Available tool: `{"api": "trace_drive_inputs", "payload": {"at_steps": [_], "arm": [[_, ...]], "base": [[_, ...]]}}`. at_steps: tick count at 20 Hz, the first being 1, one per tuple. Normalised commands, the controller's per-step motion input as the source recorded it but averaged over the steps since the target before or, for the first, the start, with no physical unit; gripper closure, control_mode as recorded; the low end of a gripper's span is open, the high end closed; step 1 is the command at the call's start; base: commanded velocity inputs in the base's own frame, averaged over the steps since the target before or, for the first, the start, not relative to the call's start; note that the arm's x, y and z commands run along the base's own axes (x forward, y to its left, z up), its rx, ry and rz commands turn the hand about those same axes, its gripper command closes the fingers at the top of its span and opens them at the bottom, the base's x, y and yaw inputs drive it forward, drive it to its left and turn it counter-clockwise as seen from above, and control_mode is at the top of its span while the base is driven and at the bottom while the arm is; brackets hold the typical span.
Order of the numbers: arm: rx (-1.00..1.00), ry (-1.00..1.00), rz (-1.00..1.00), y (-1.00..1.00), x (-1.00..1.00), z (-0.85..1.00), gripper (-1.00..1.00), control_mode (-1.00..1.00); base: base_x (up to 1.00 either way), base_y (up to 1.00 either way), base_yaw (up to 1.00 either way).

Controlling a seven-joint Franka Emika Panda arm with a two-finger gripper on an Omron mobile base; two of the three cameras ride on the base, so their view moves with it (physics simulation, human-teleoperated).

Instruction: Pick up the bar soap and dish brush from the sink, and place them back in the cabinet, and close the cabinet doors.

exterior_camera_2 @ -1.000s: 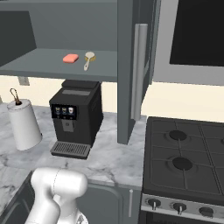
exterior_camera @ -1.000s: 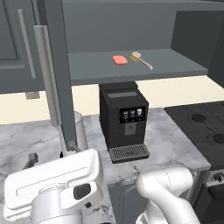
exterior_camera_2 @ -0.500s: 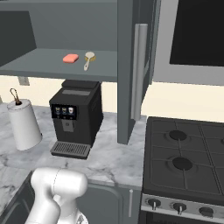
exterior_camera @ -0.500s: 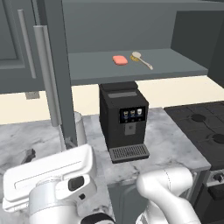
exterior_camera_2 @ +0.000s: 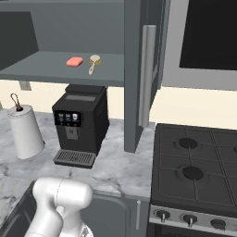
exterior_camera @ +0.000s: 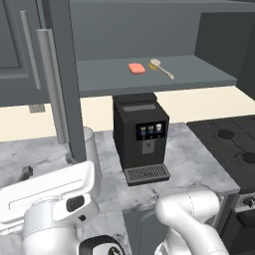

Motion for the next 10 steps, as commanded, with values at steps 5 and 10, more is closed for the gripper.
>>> {"api": "trace_drive_inputs", "payload": {"at_steps": [5, 10], "arm": [[0.00, 0.00, -0.02, 0.13, 0.21, 0.00, -1.00, -1.00], [0.00, -0.02, -0.08, -0.01, 0.15, 0.00, -1.00, -1.00]], "base": [[0.00, 0.00, 0.00], [0.00, 0.00, 0.00]]}}
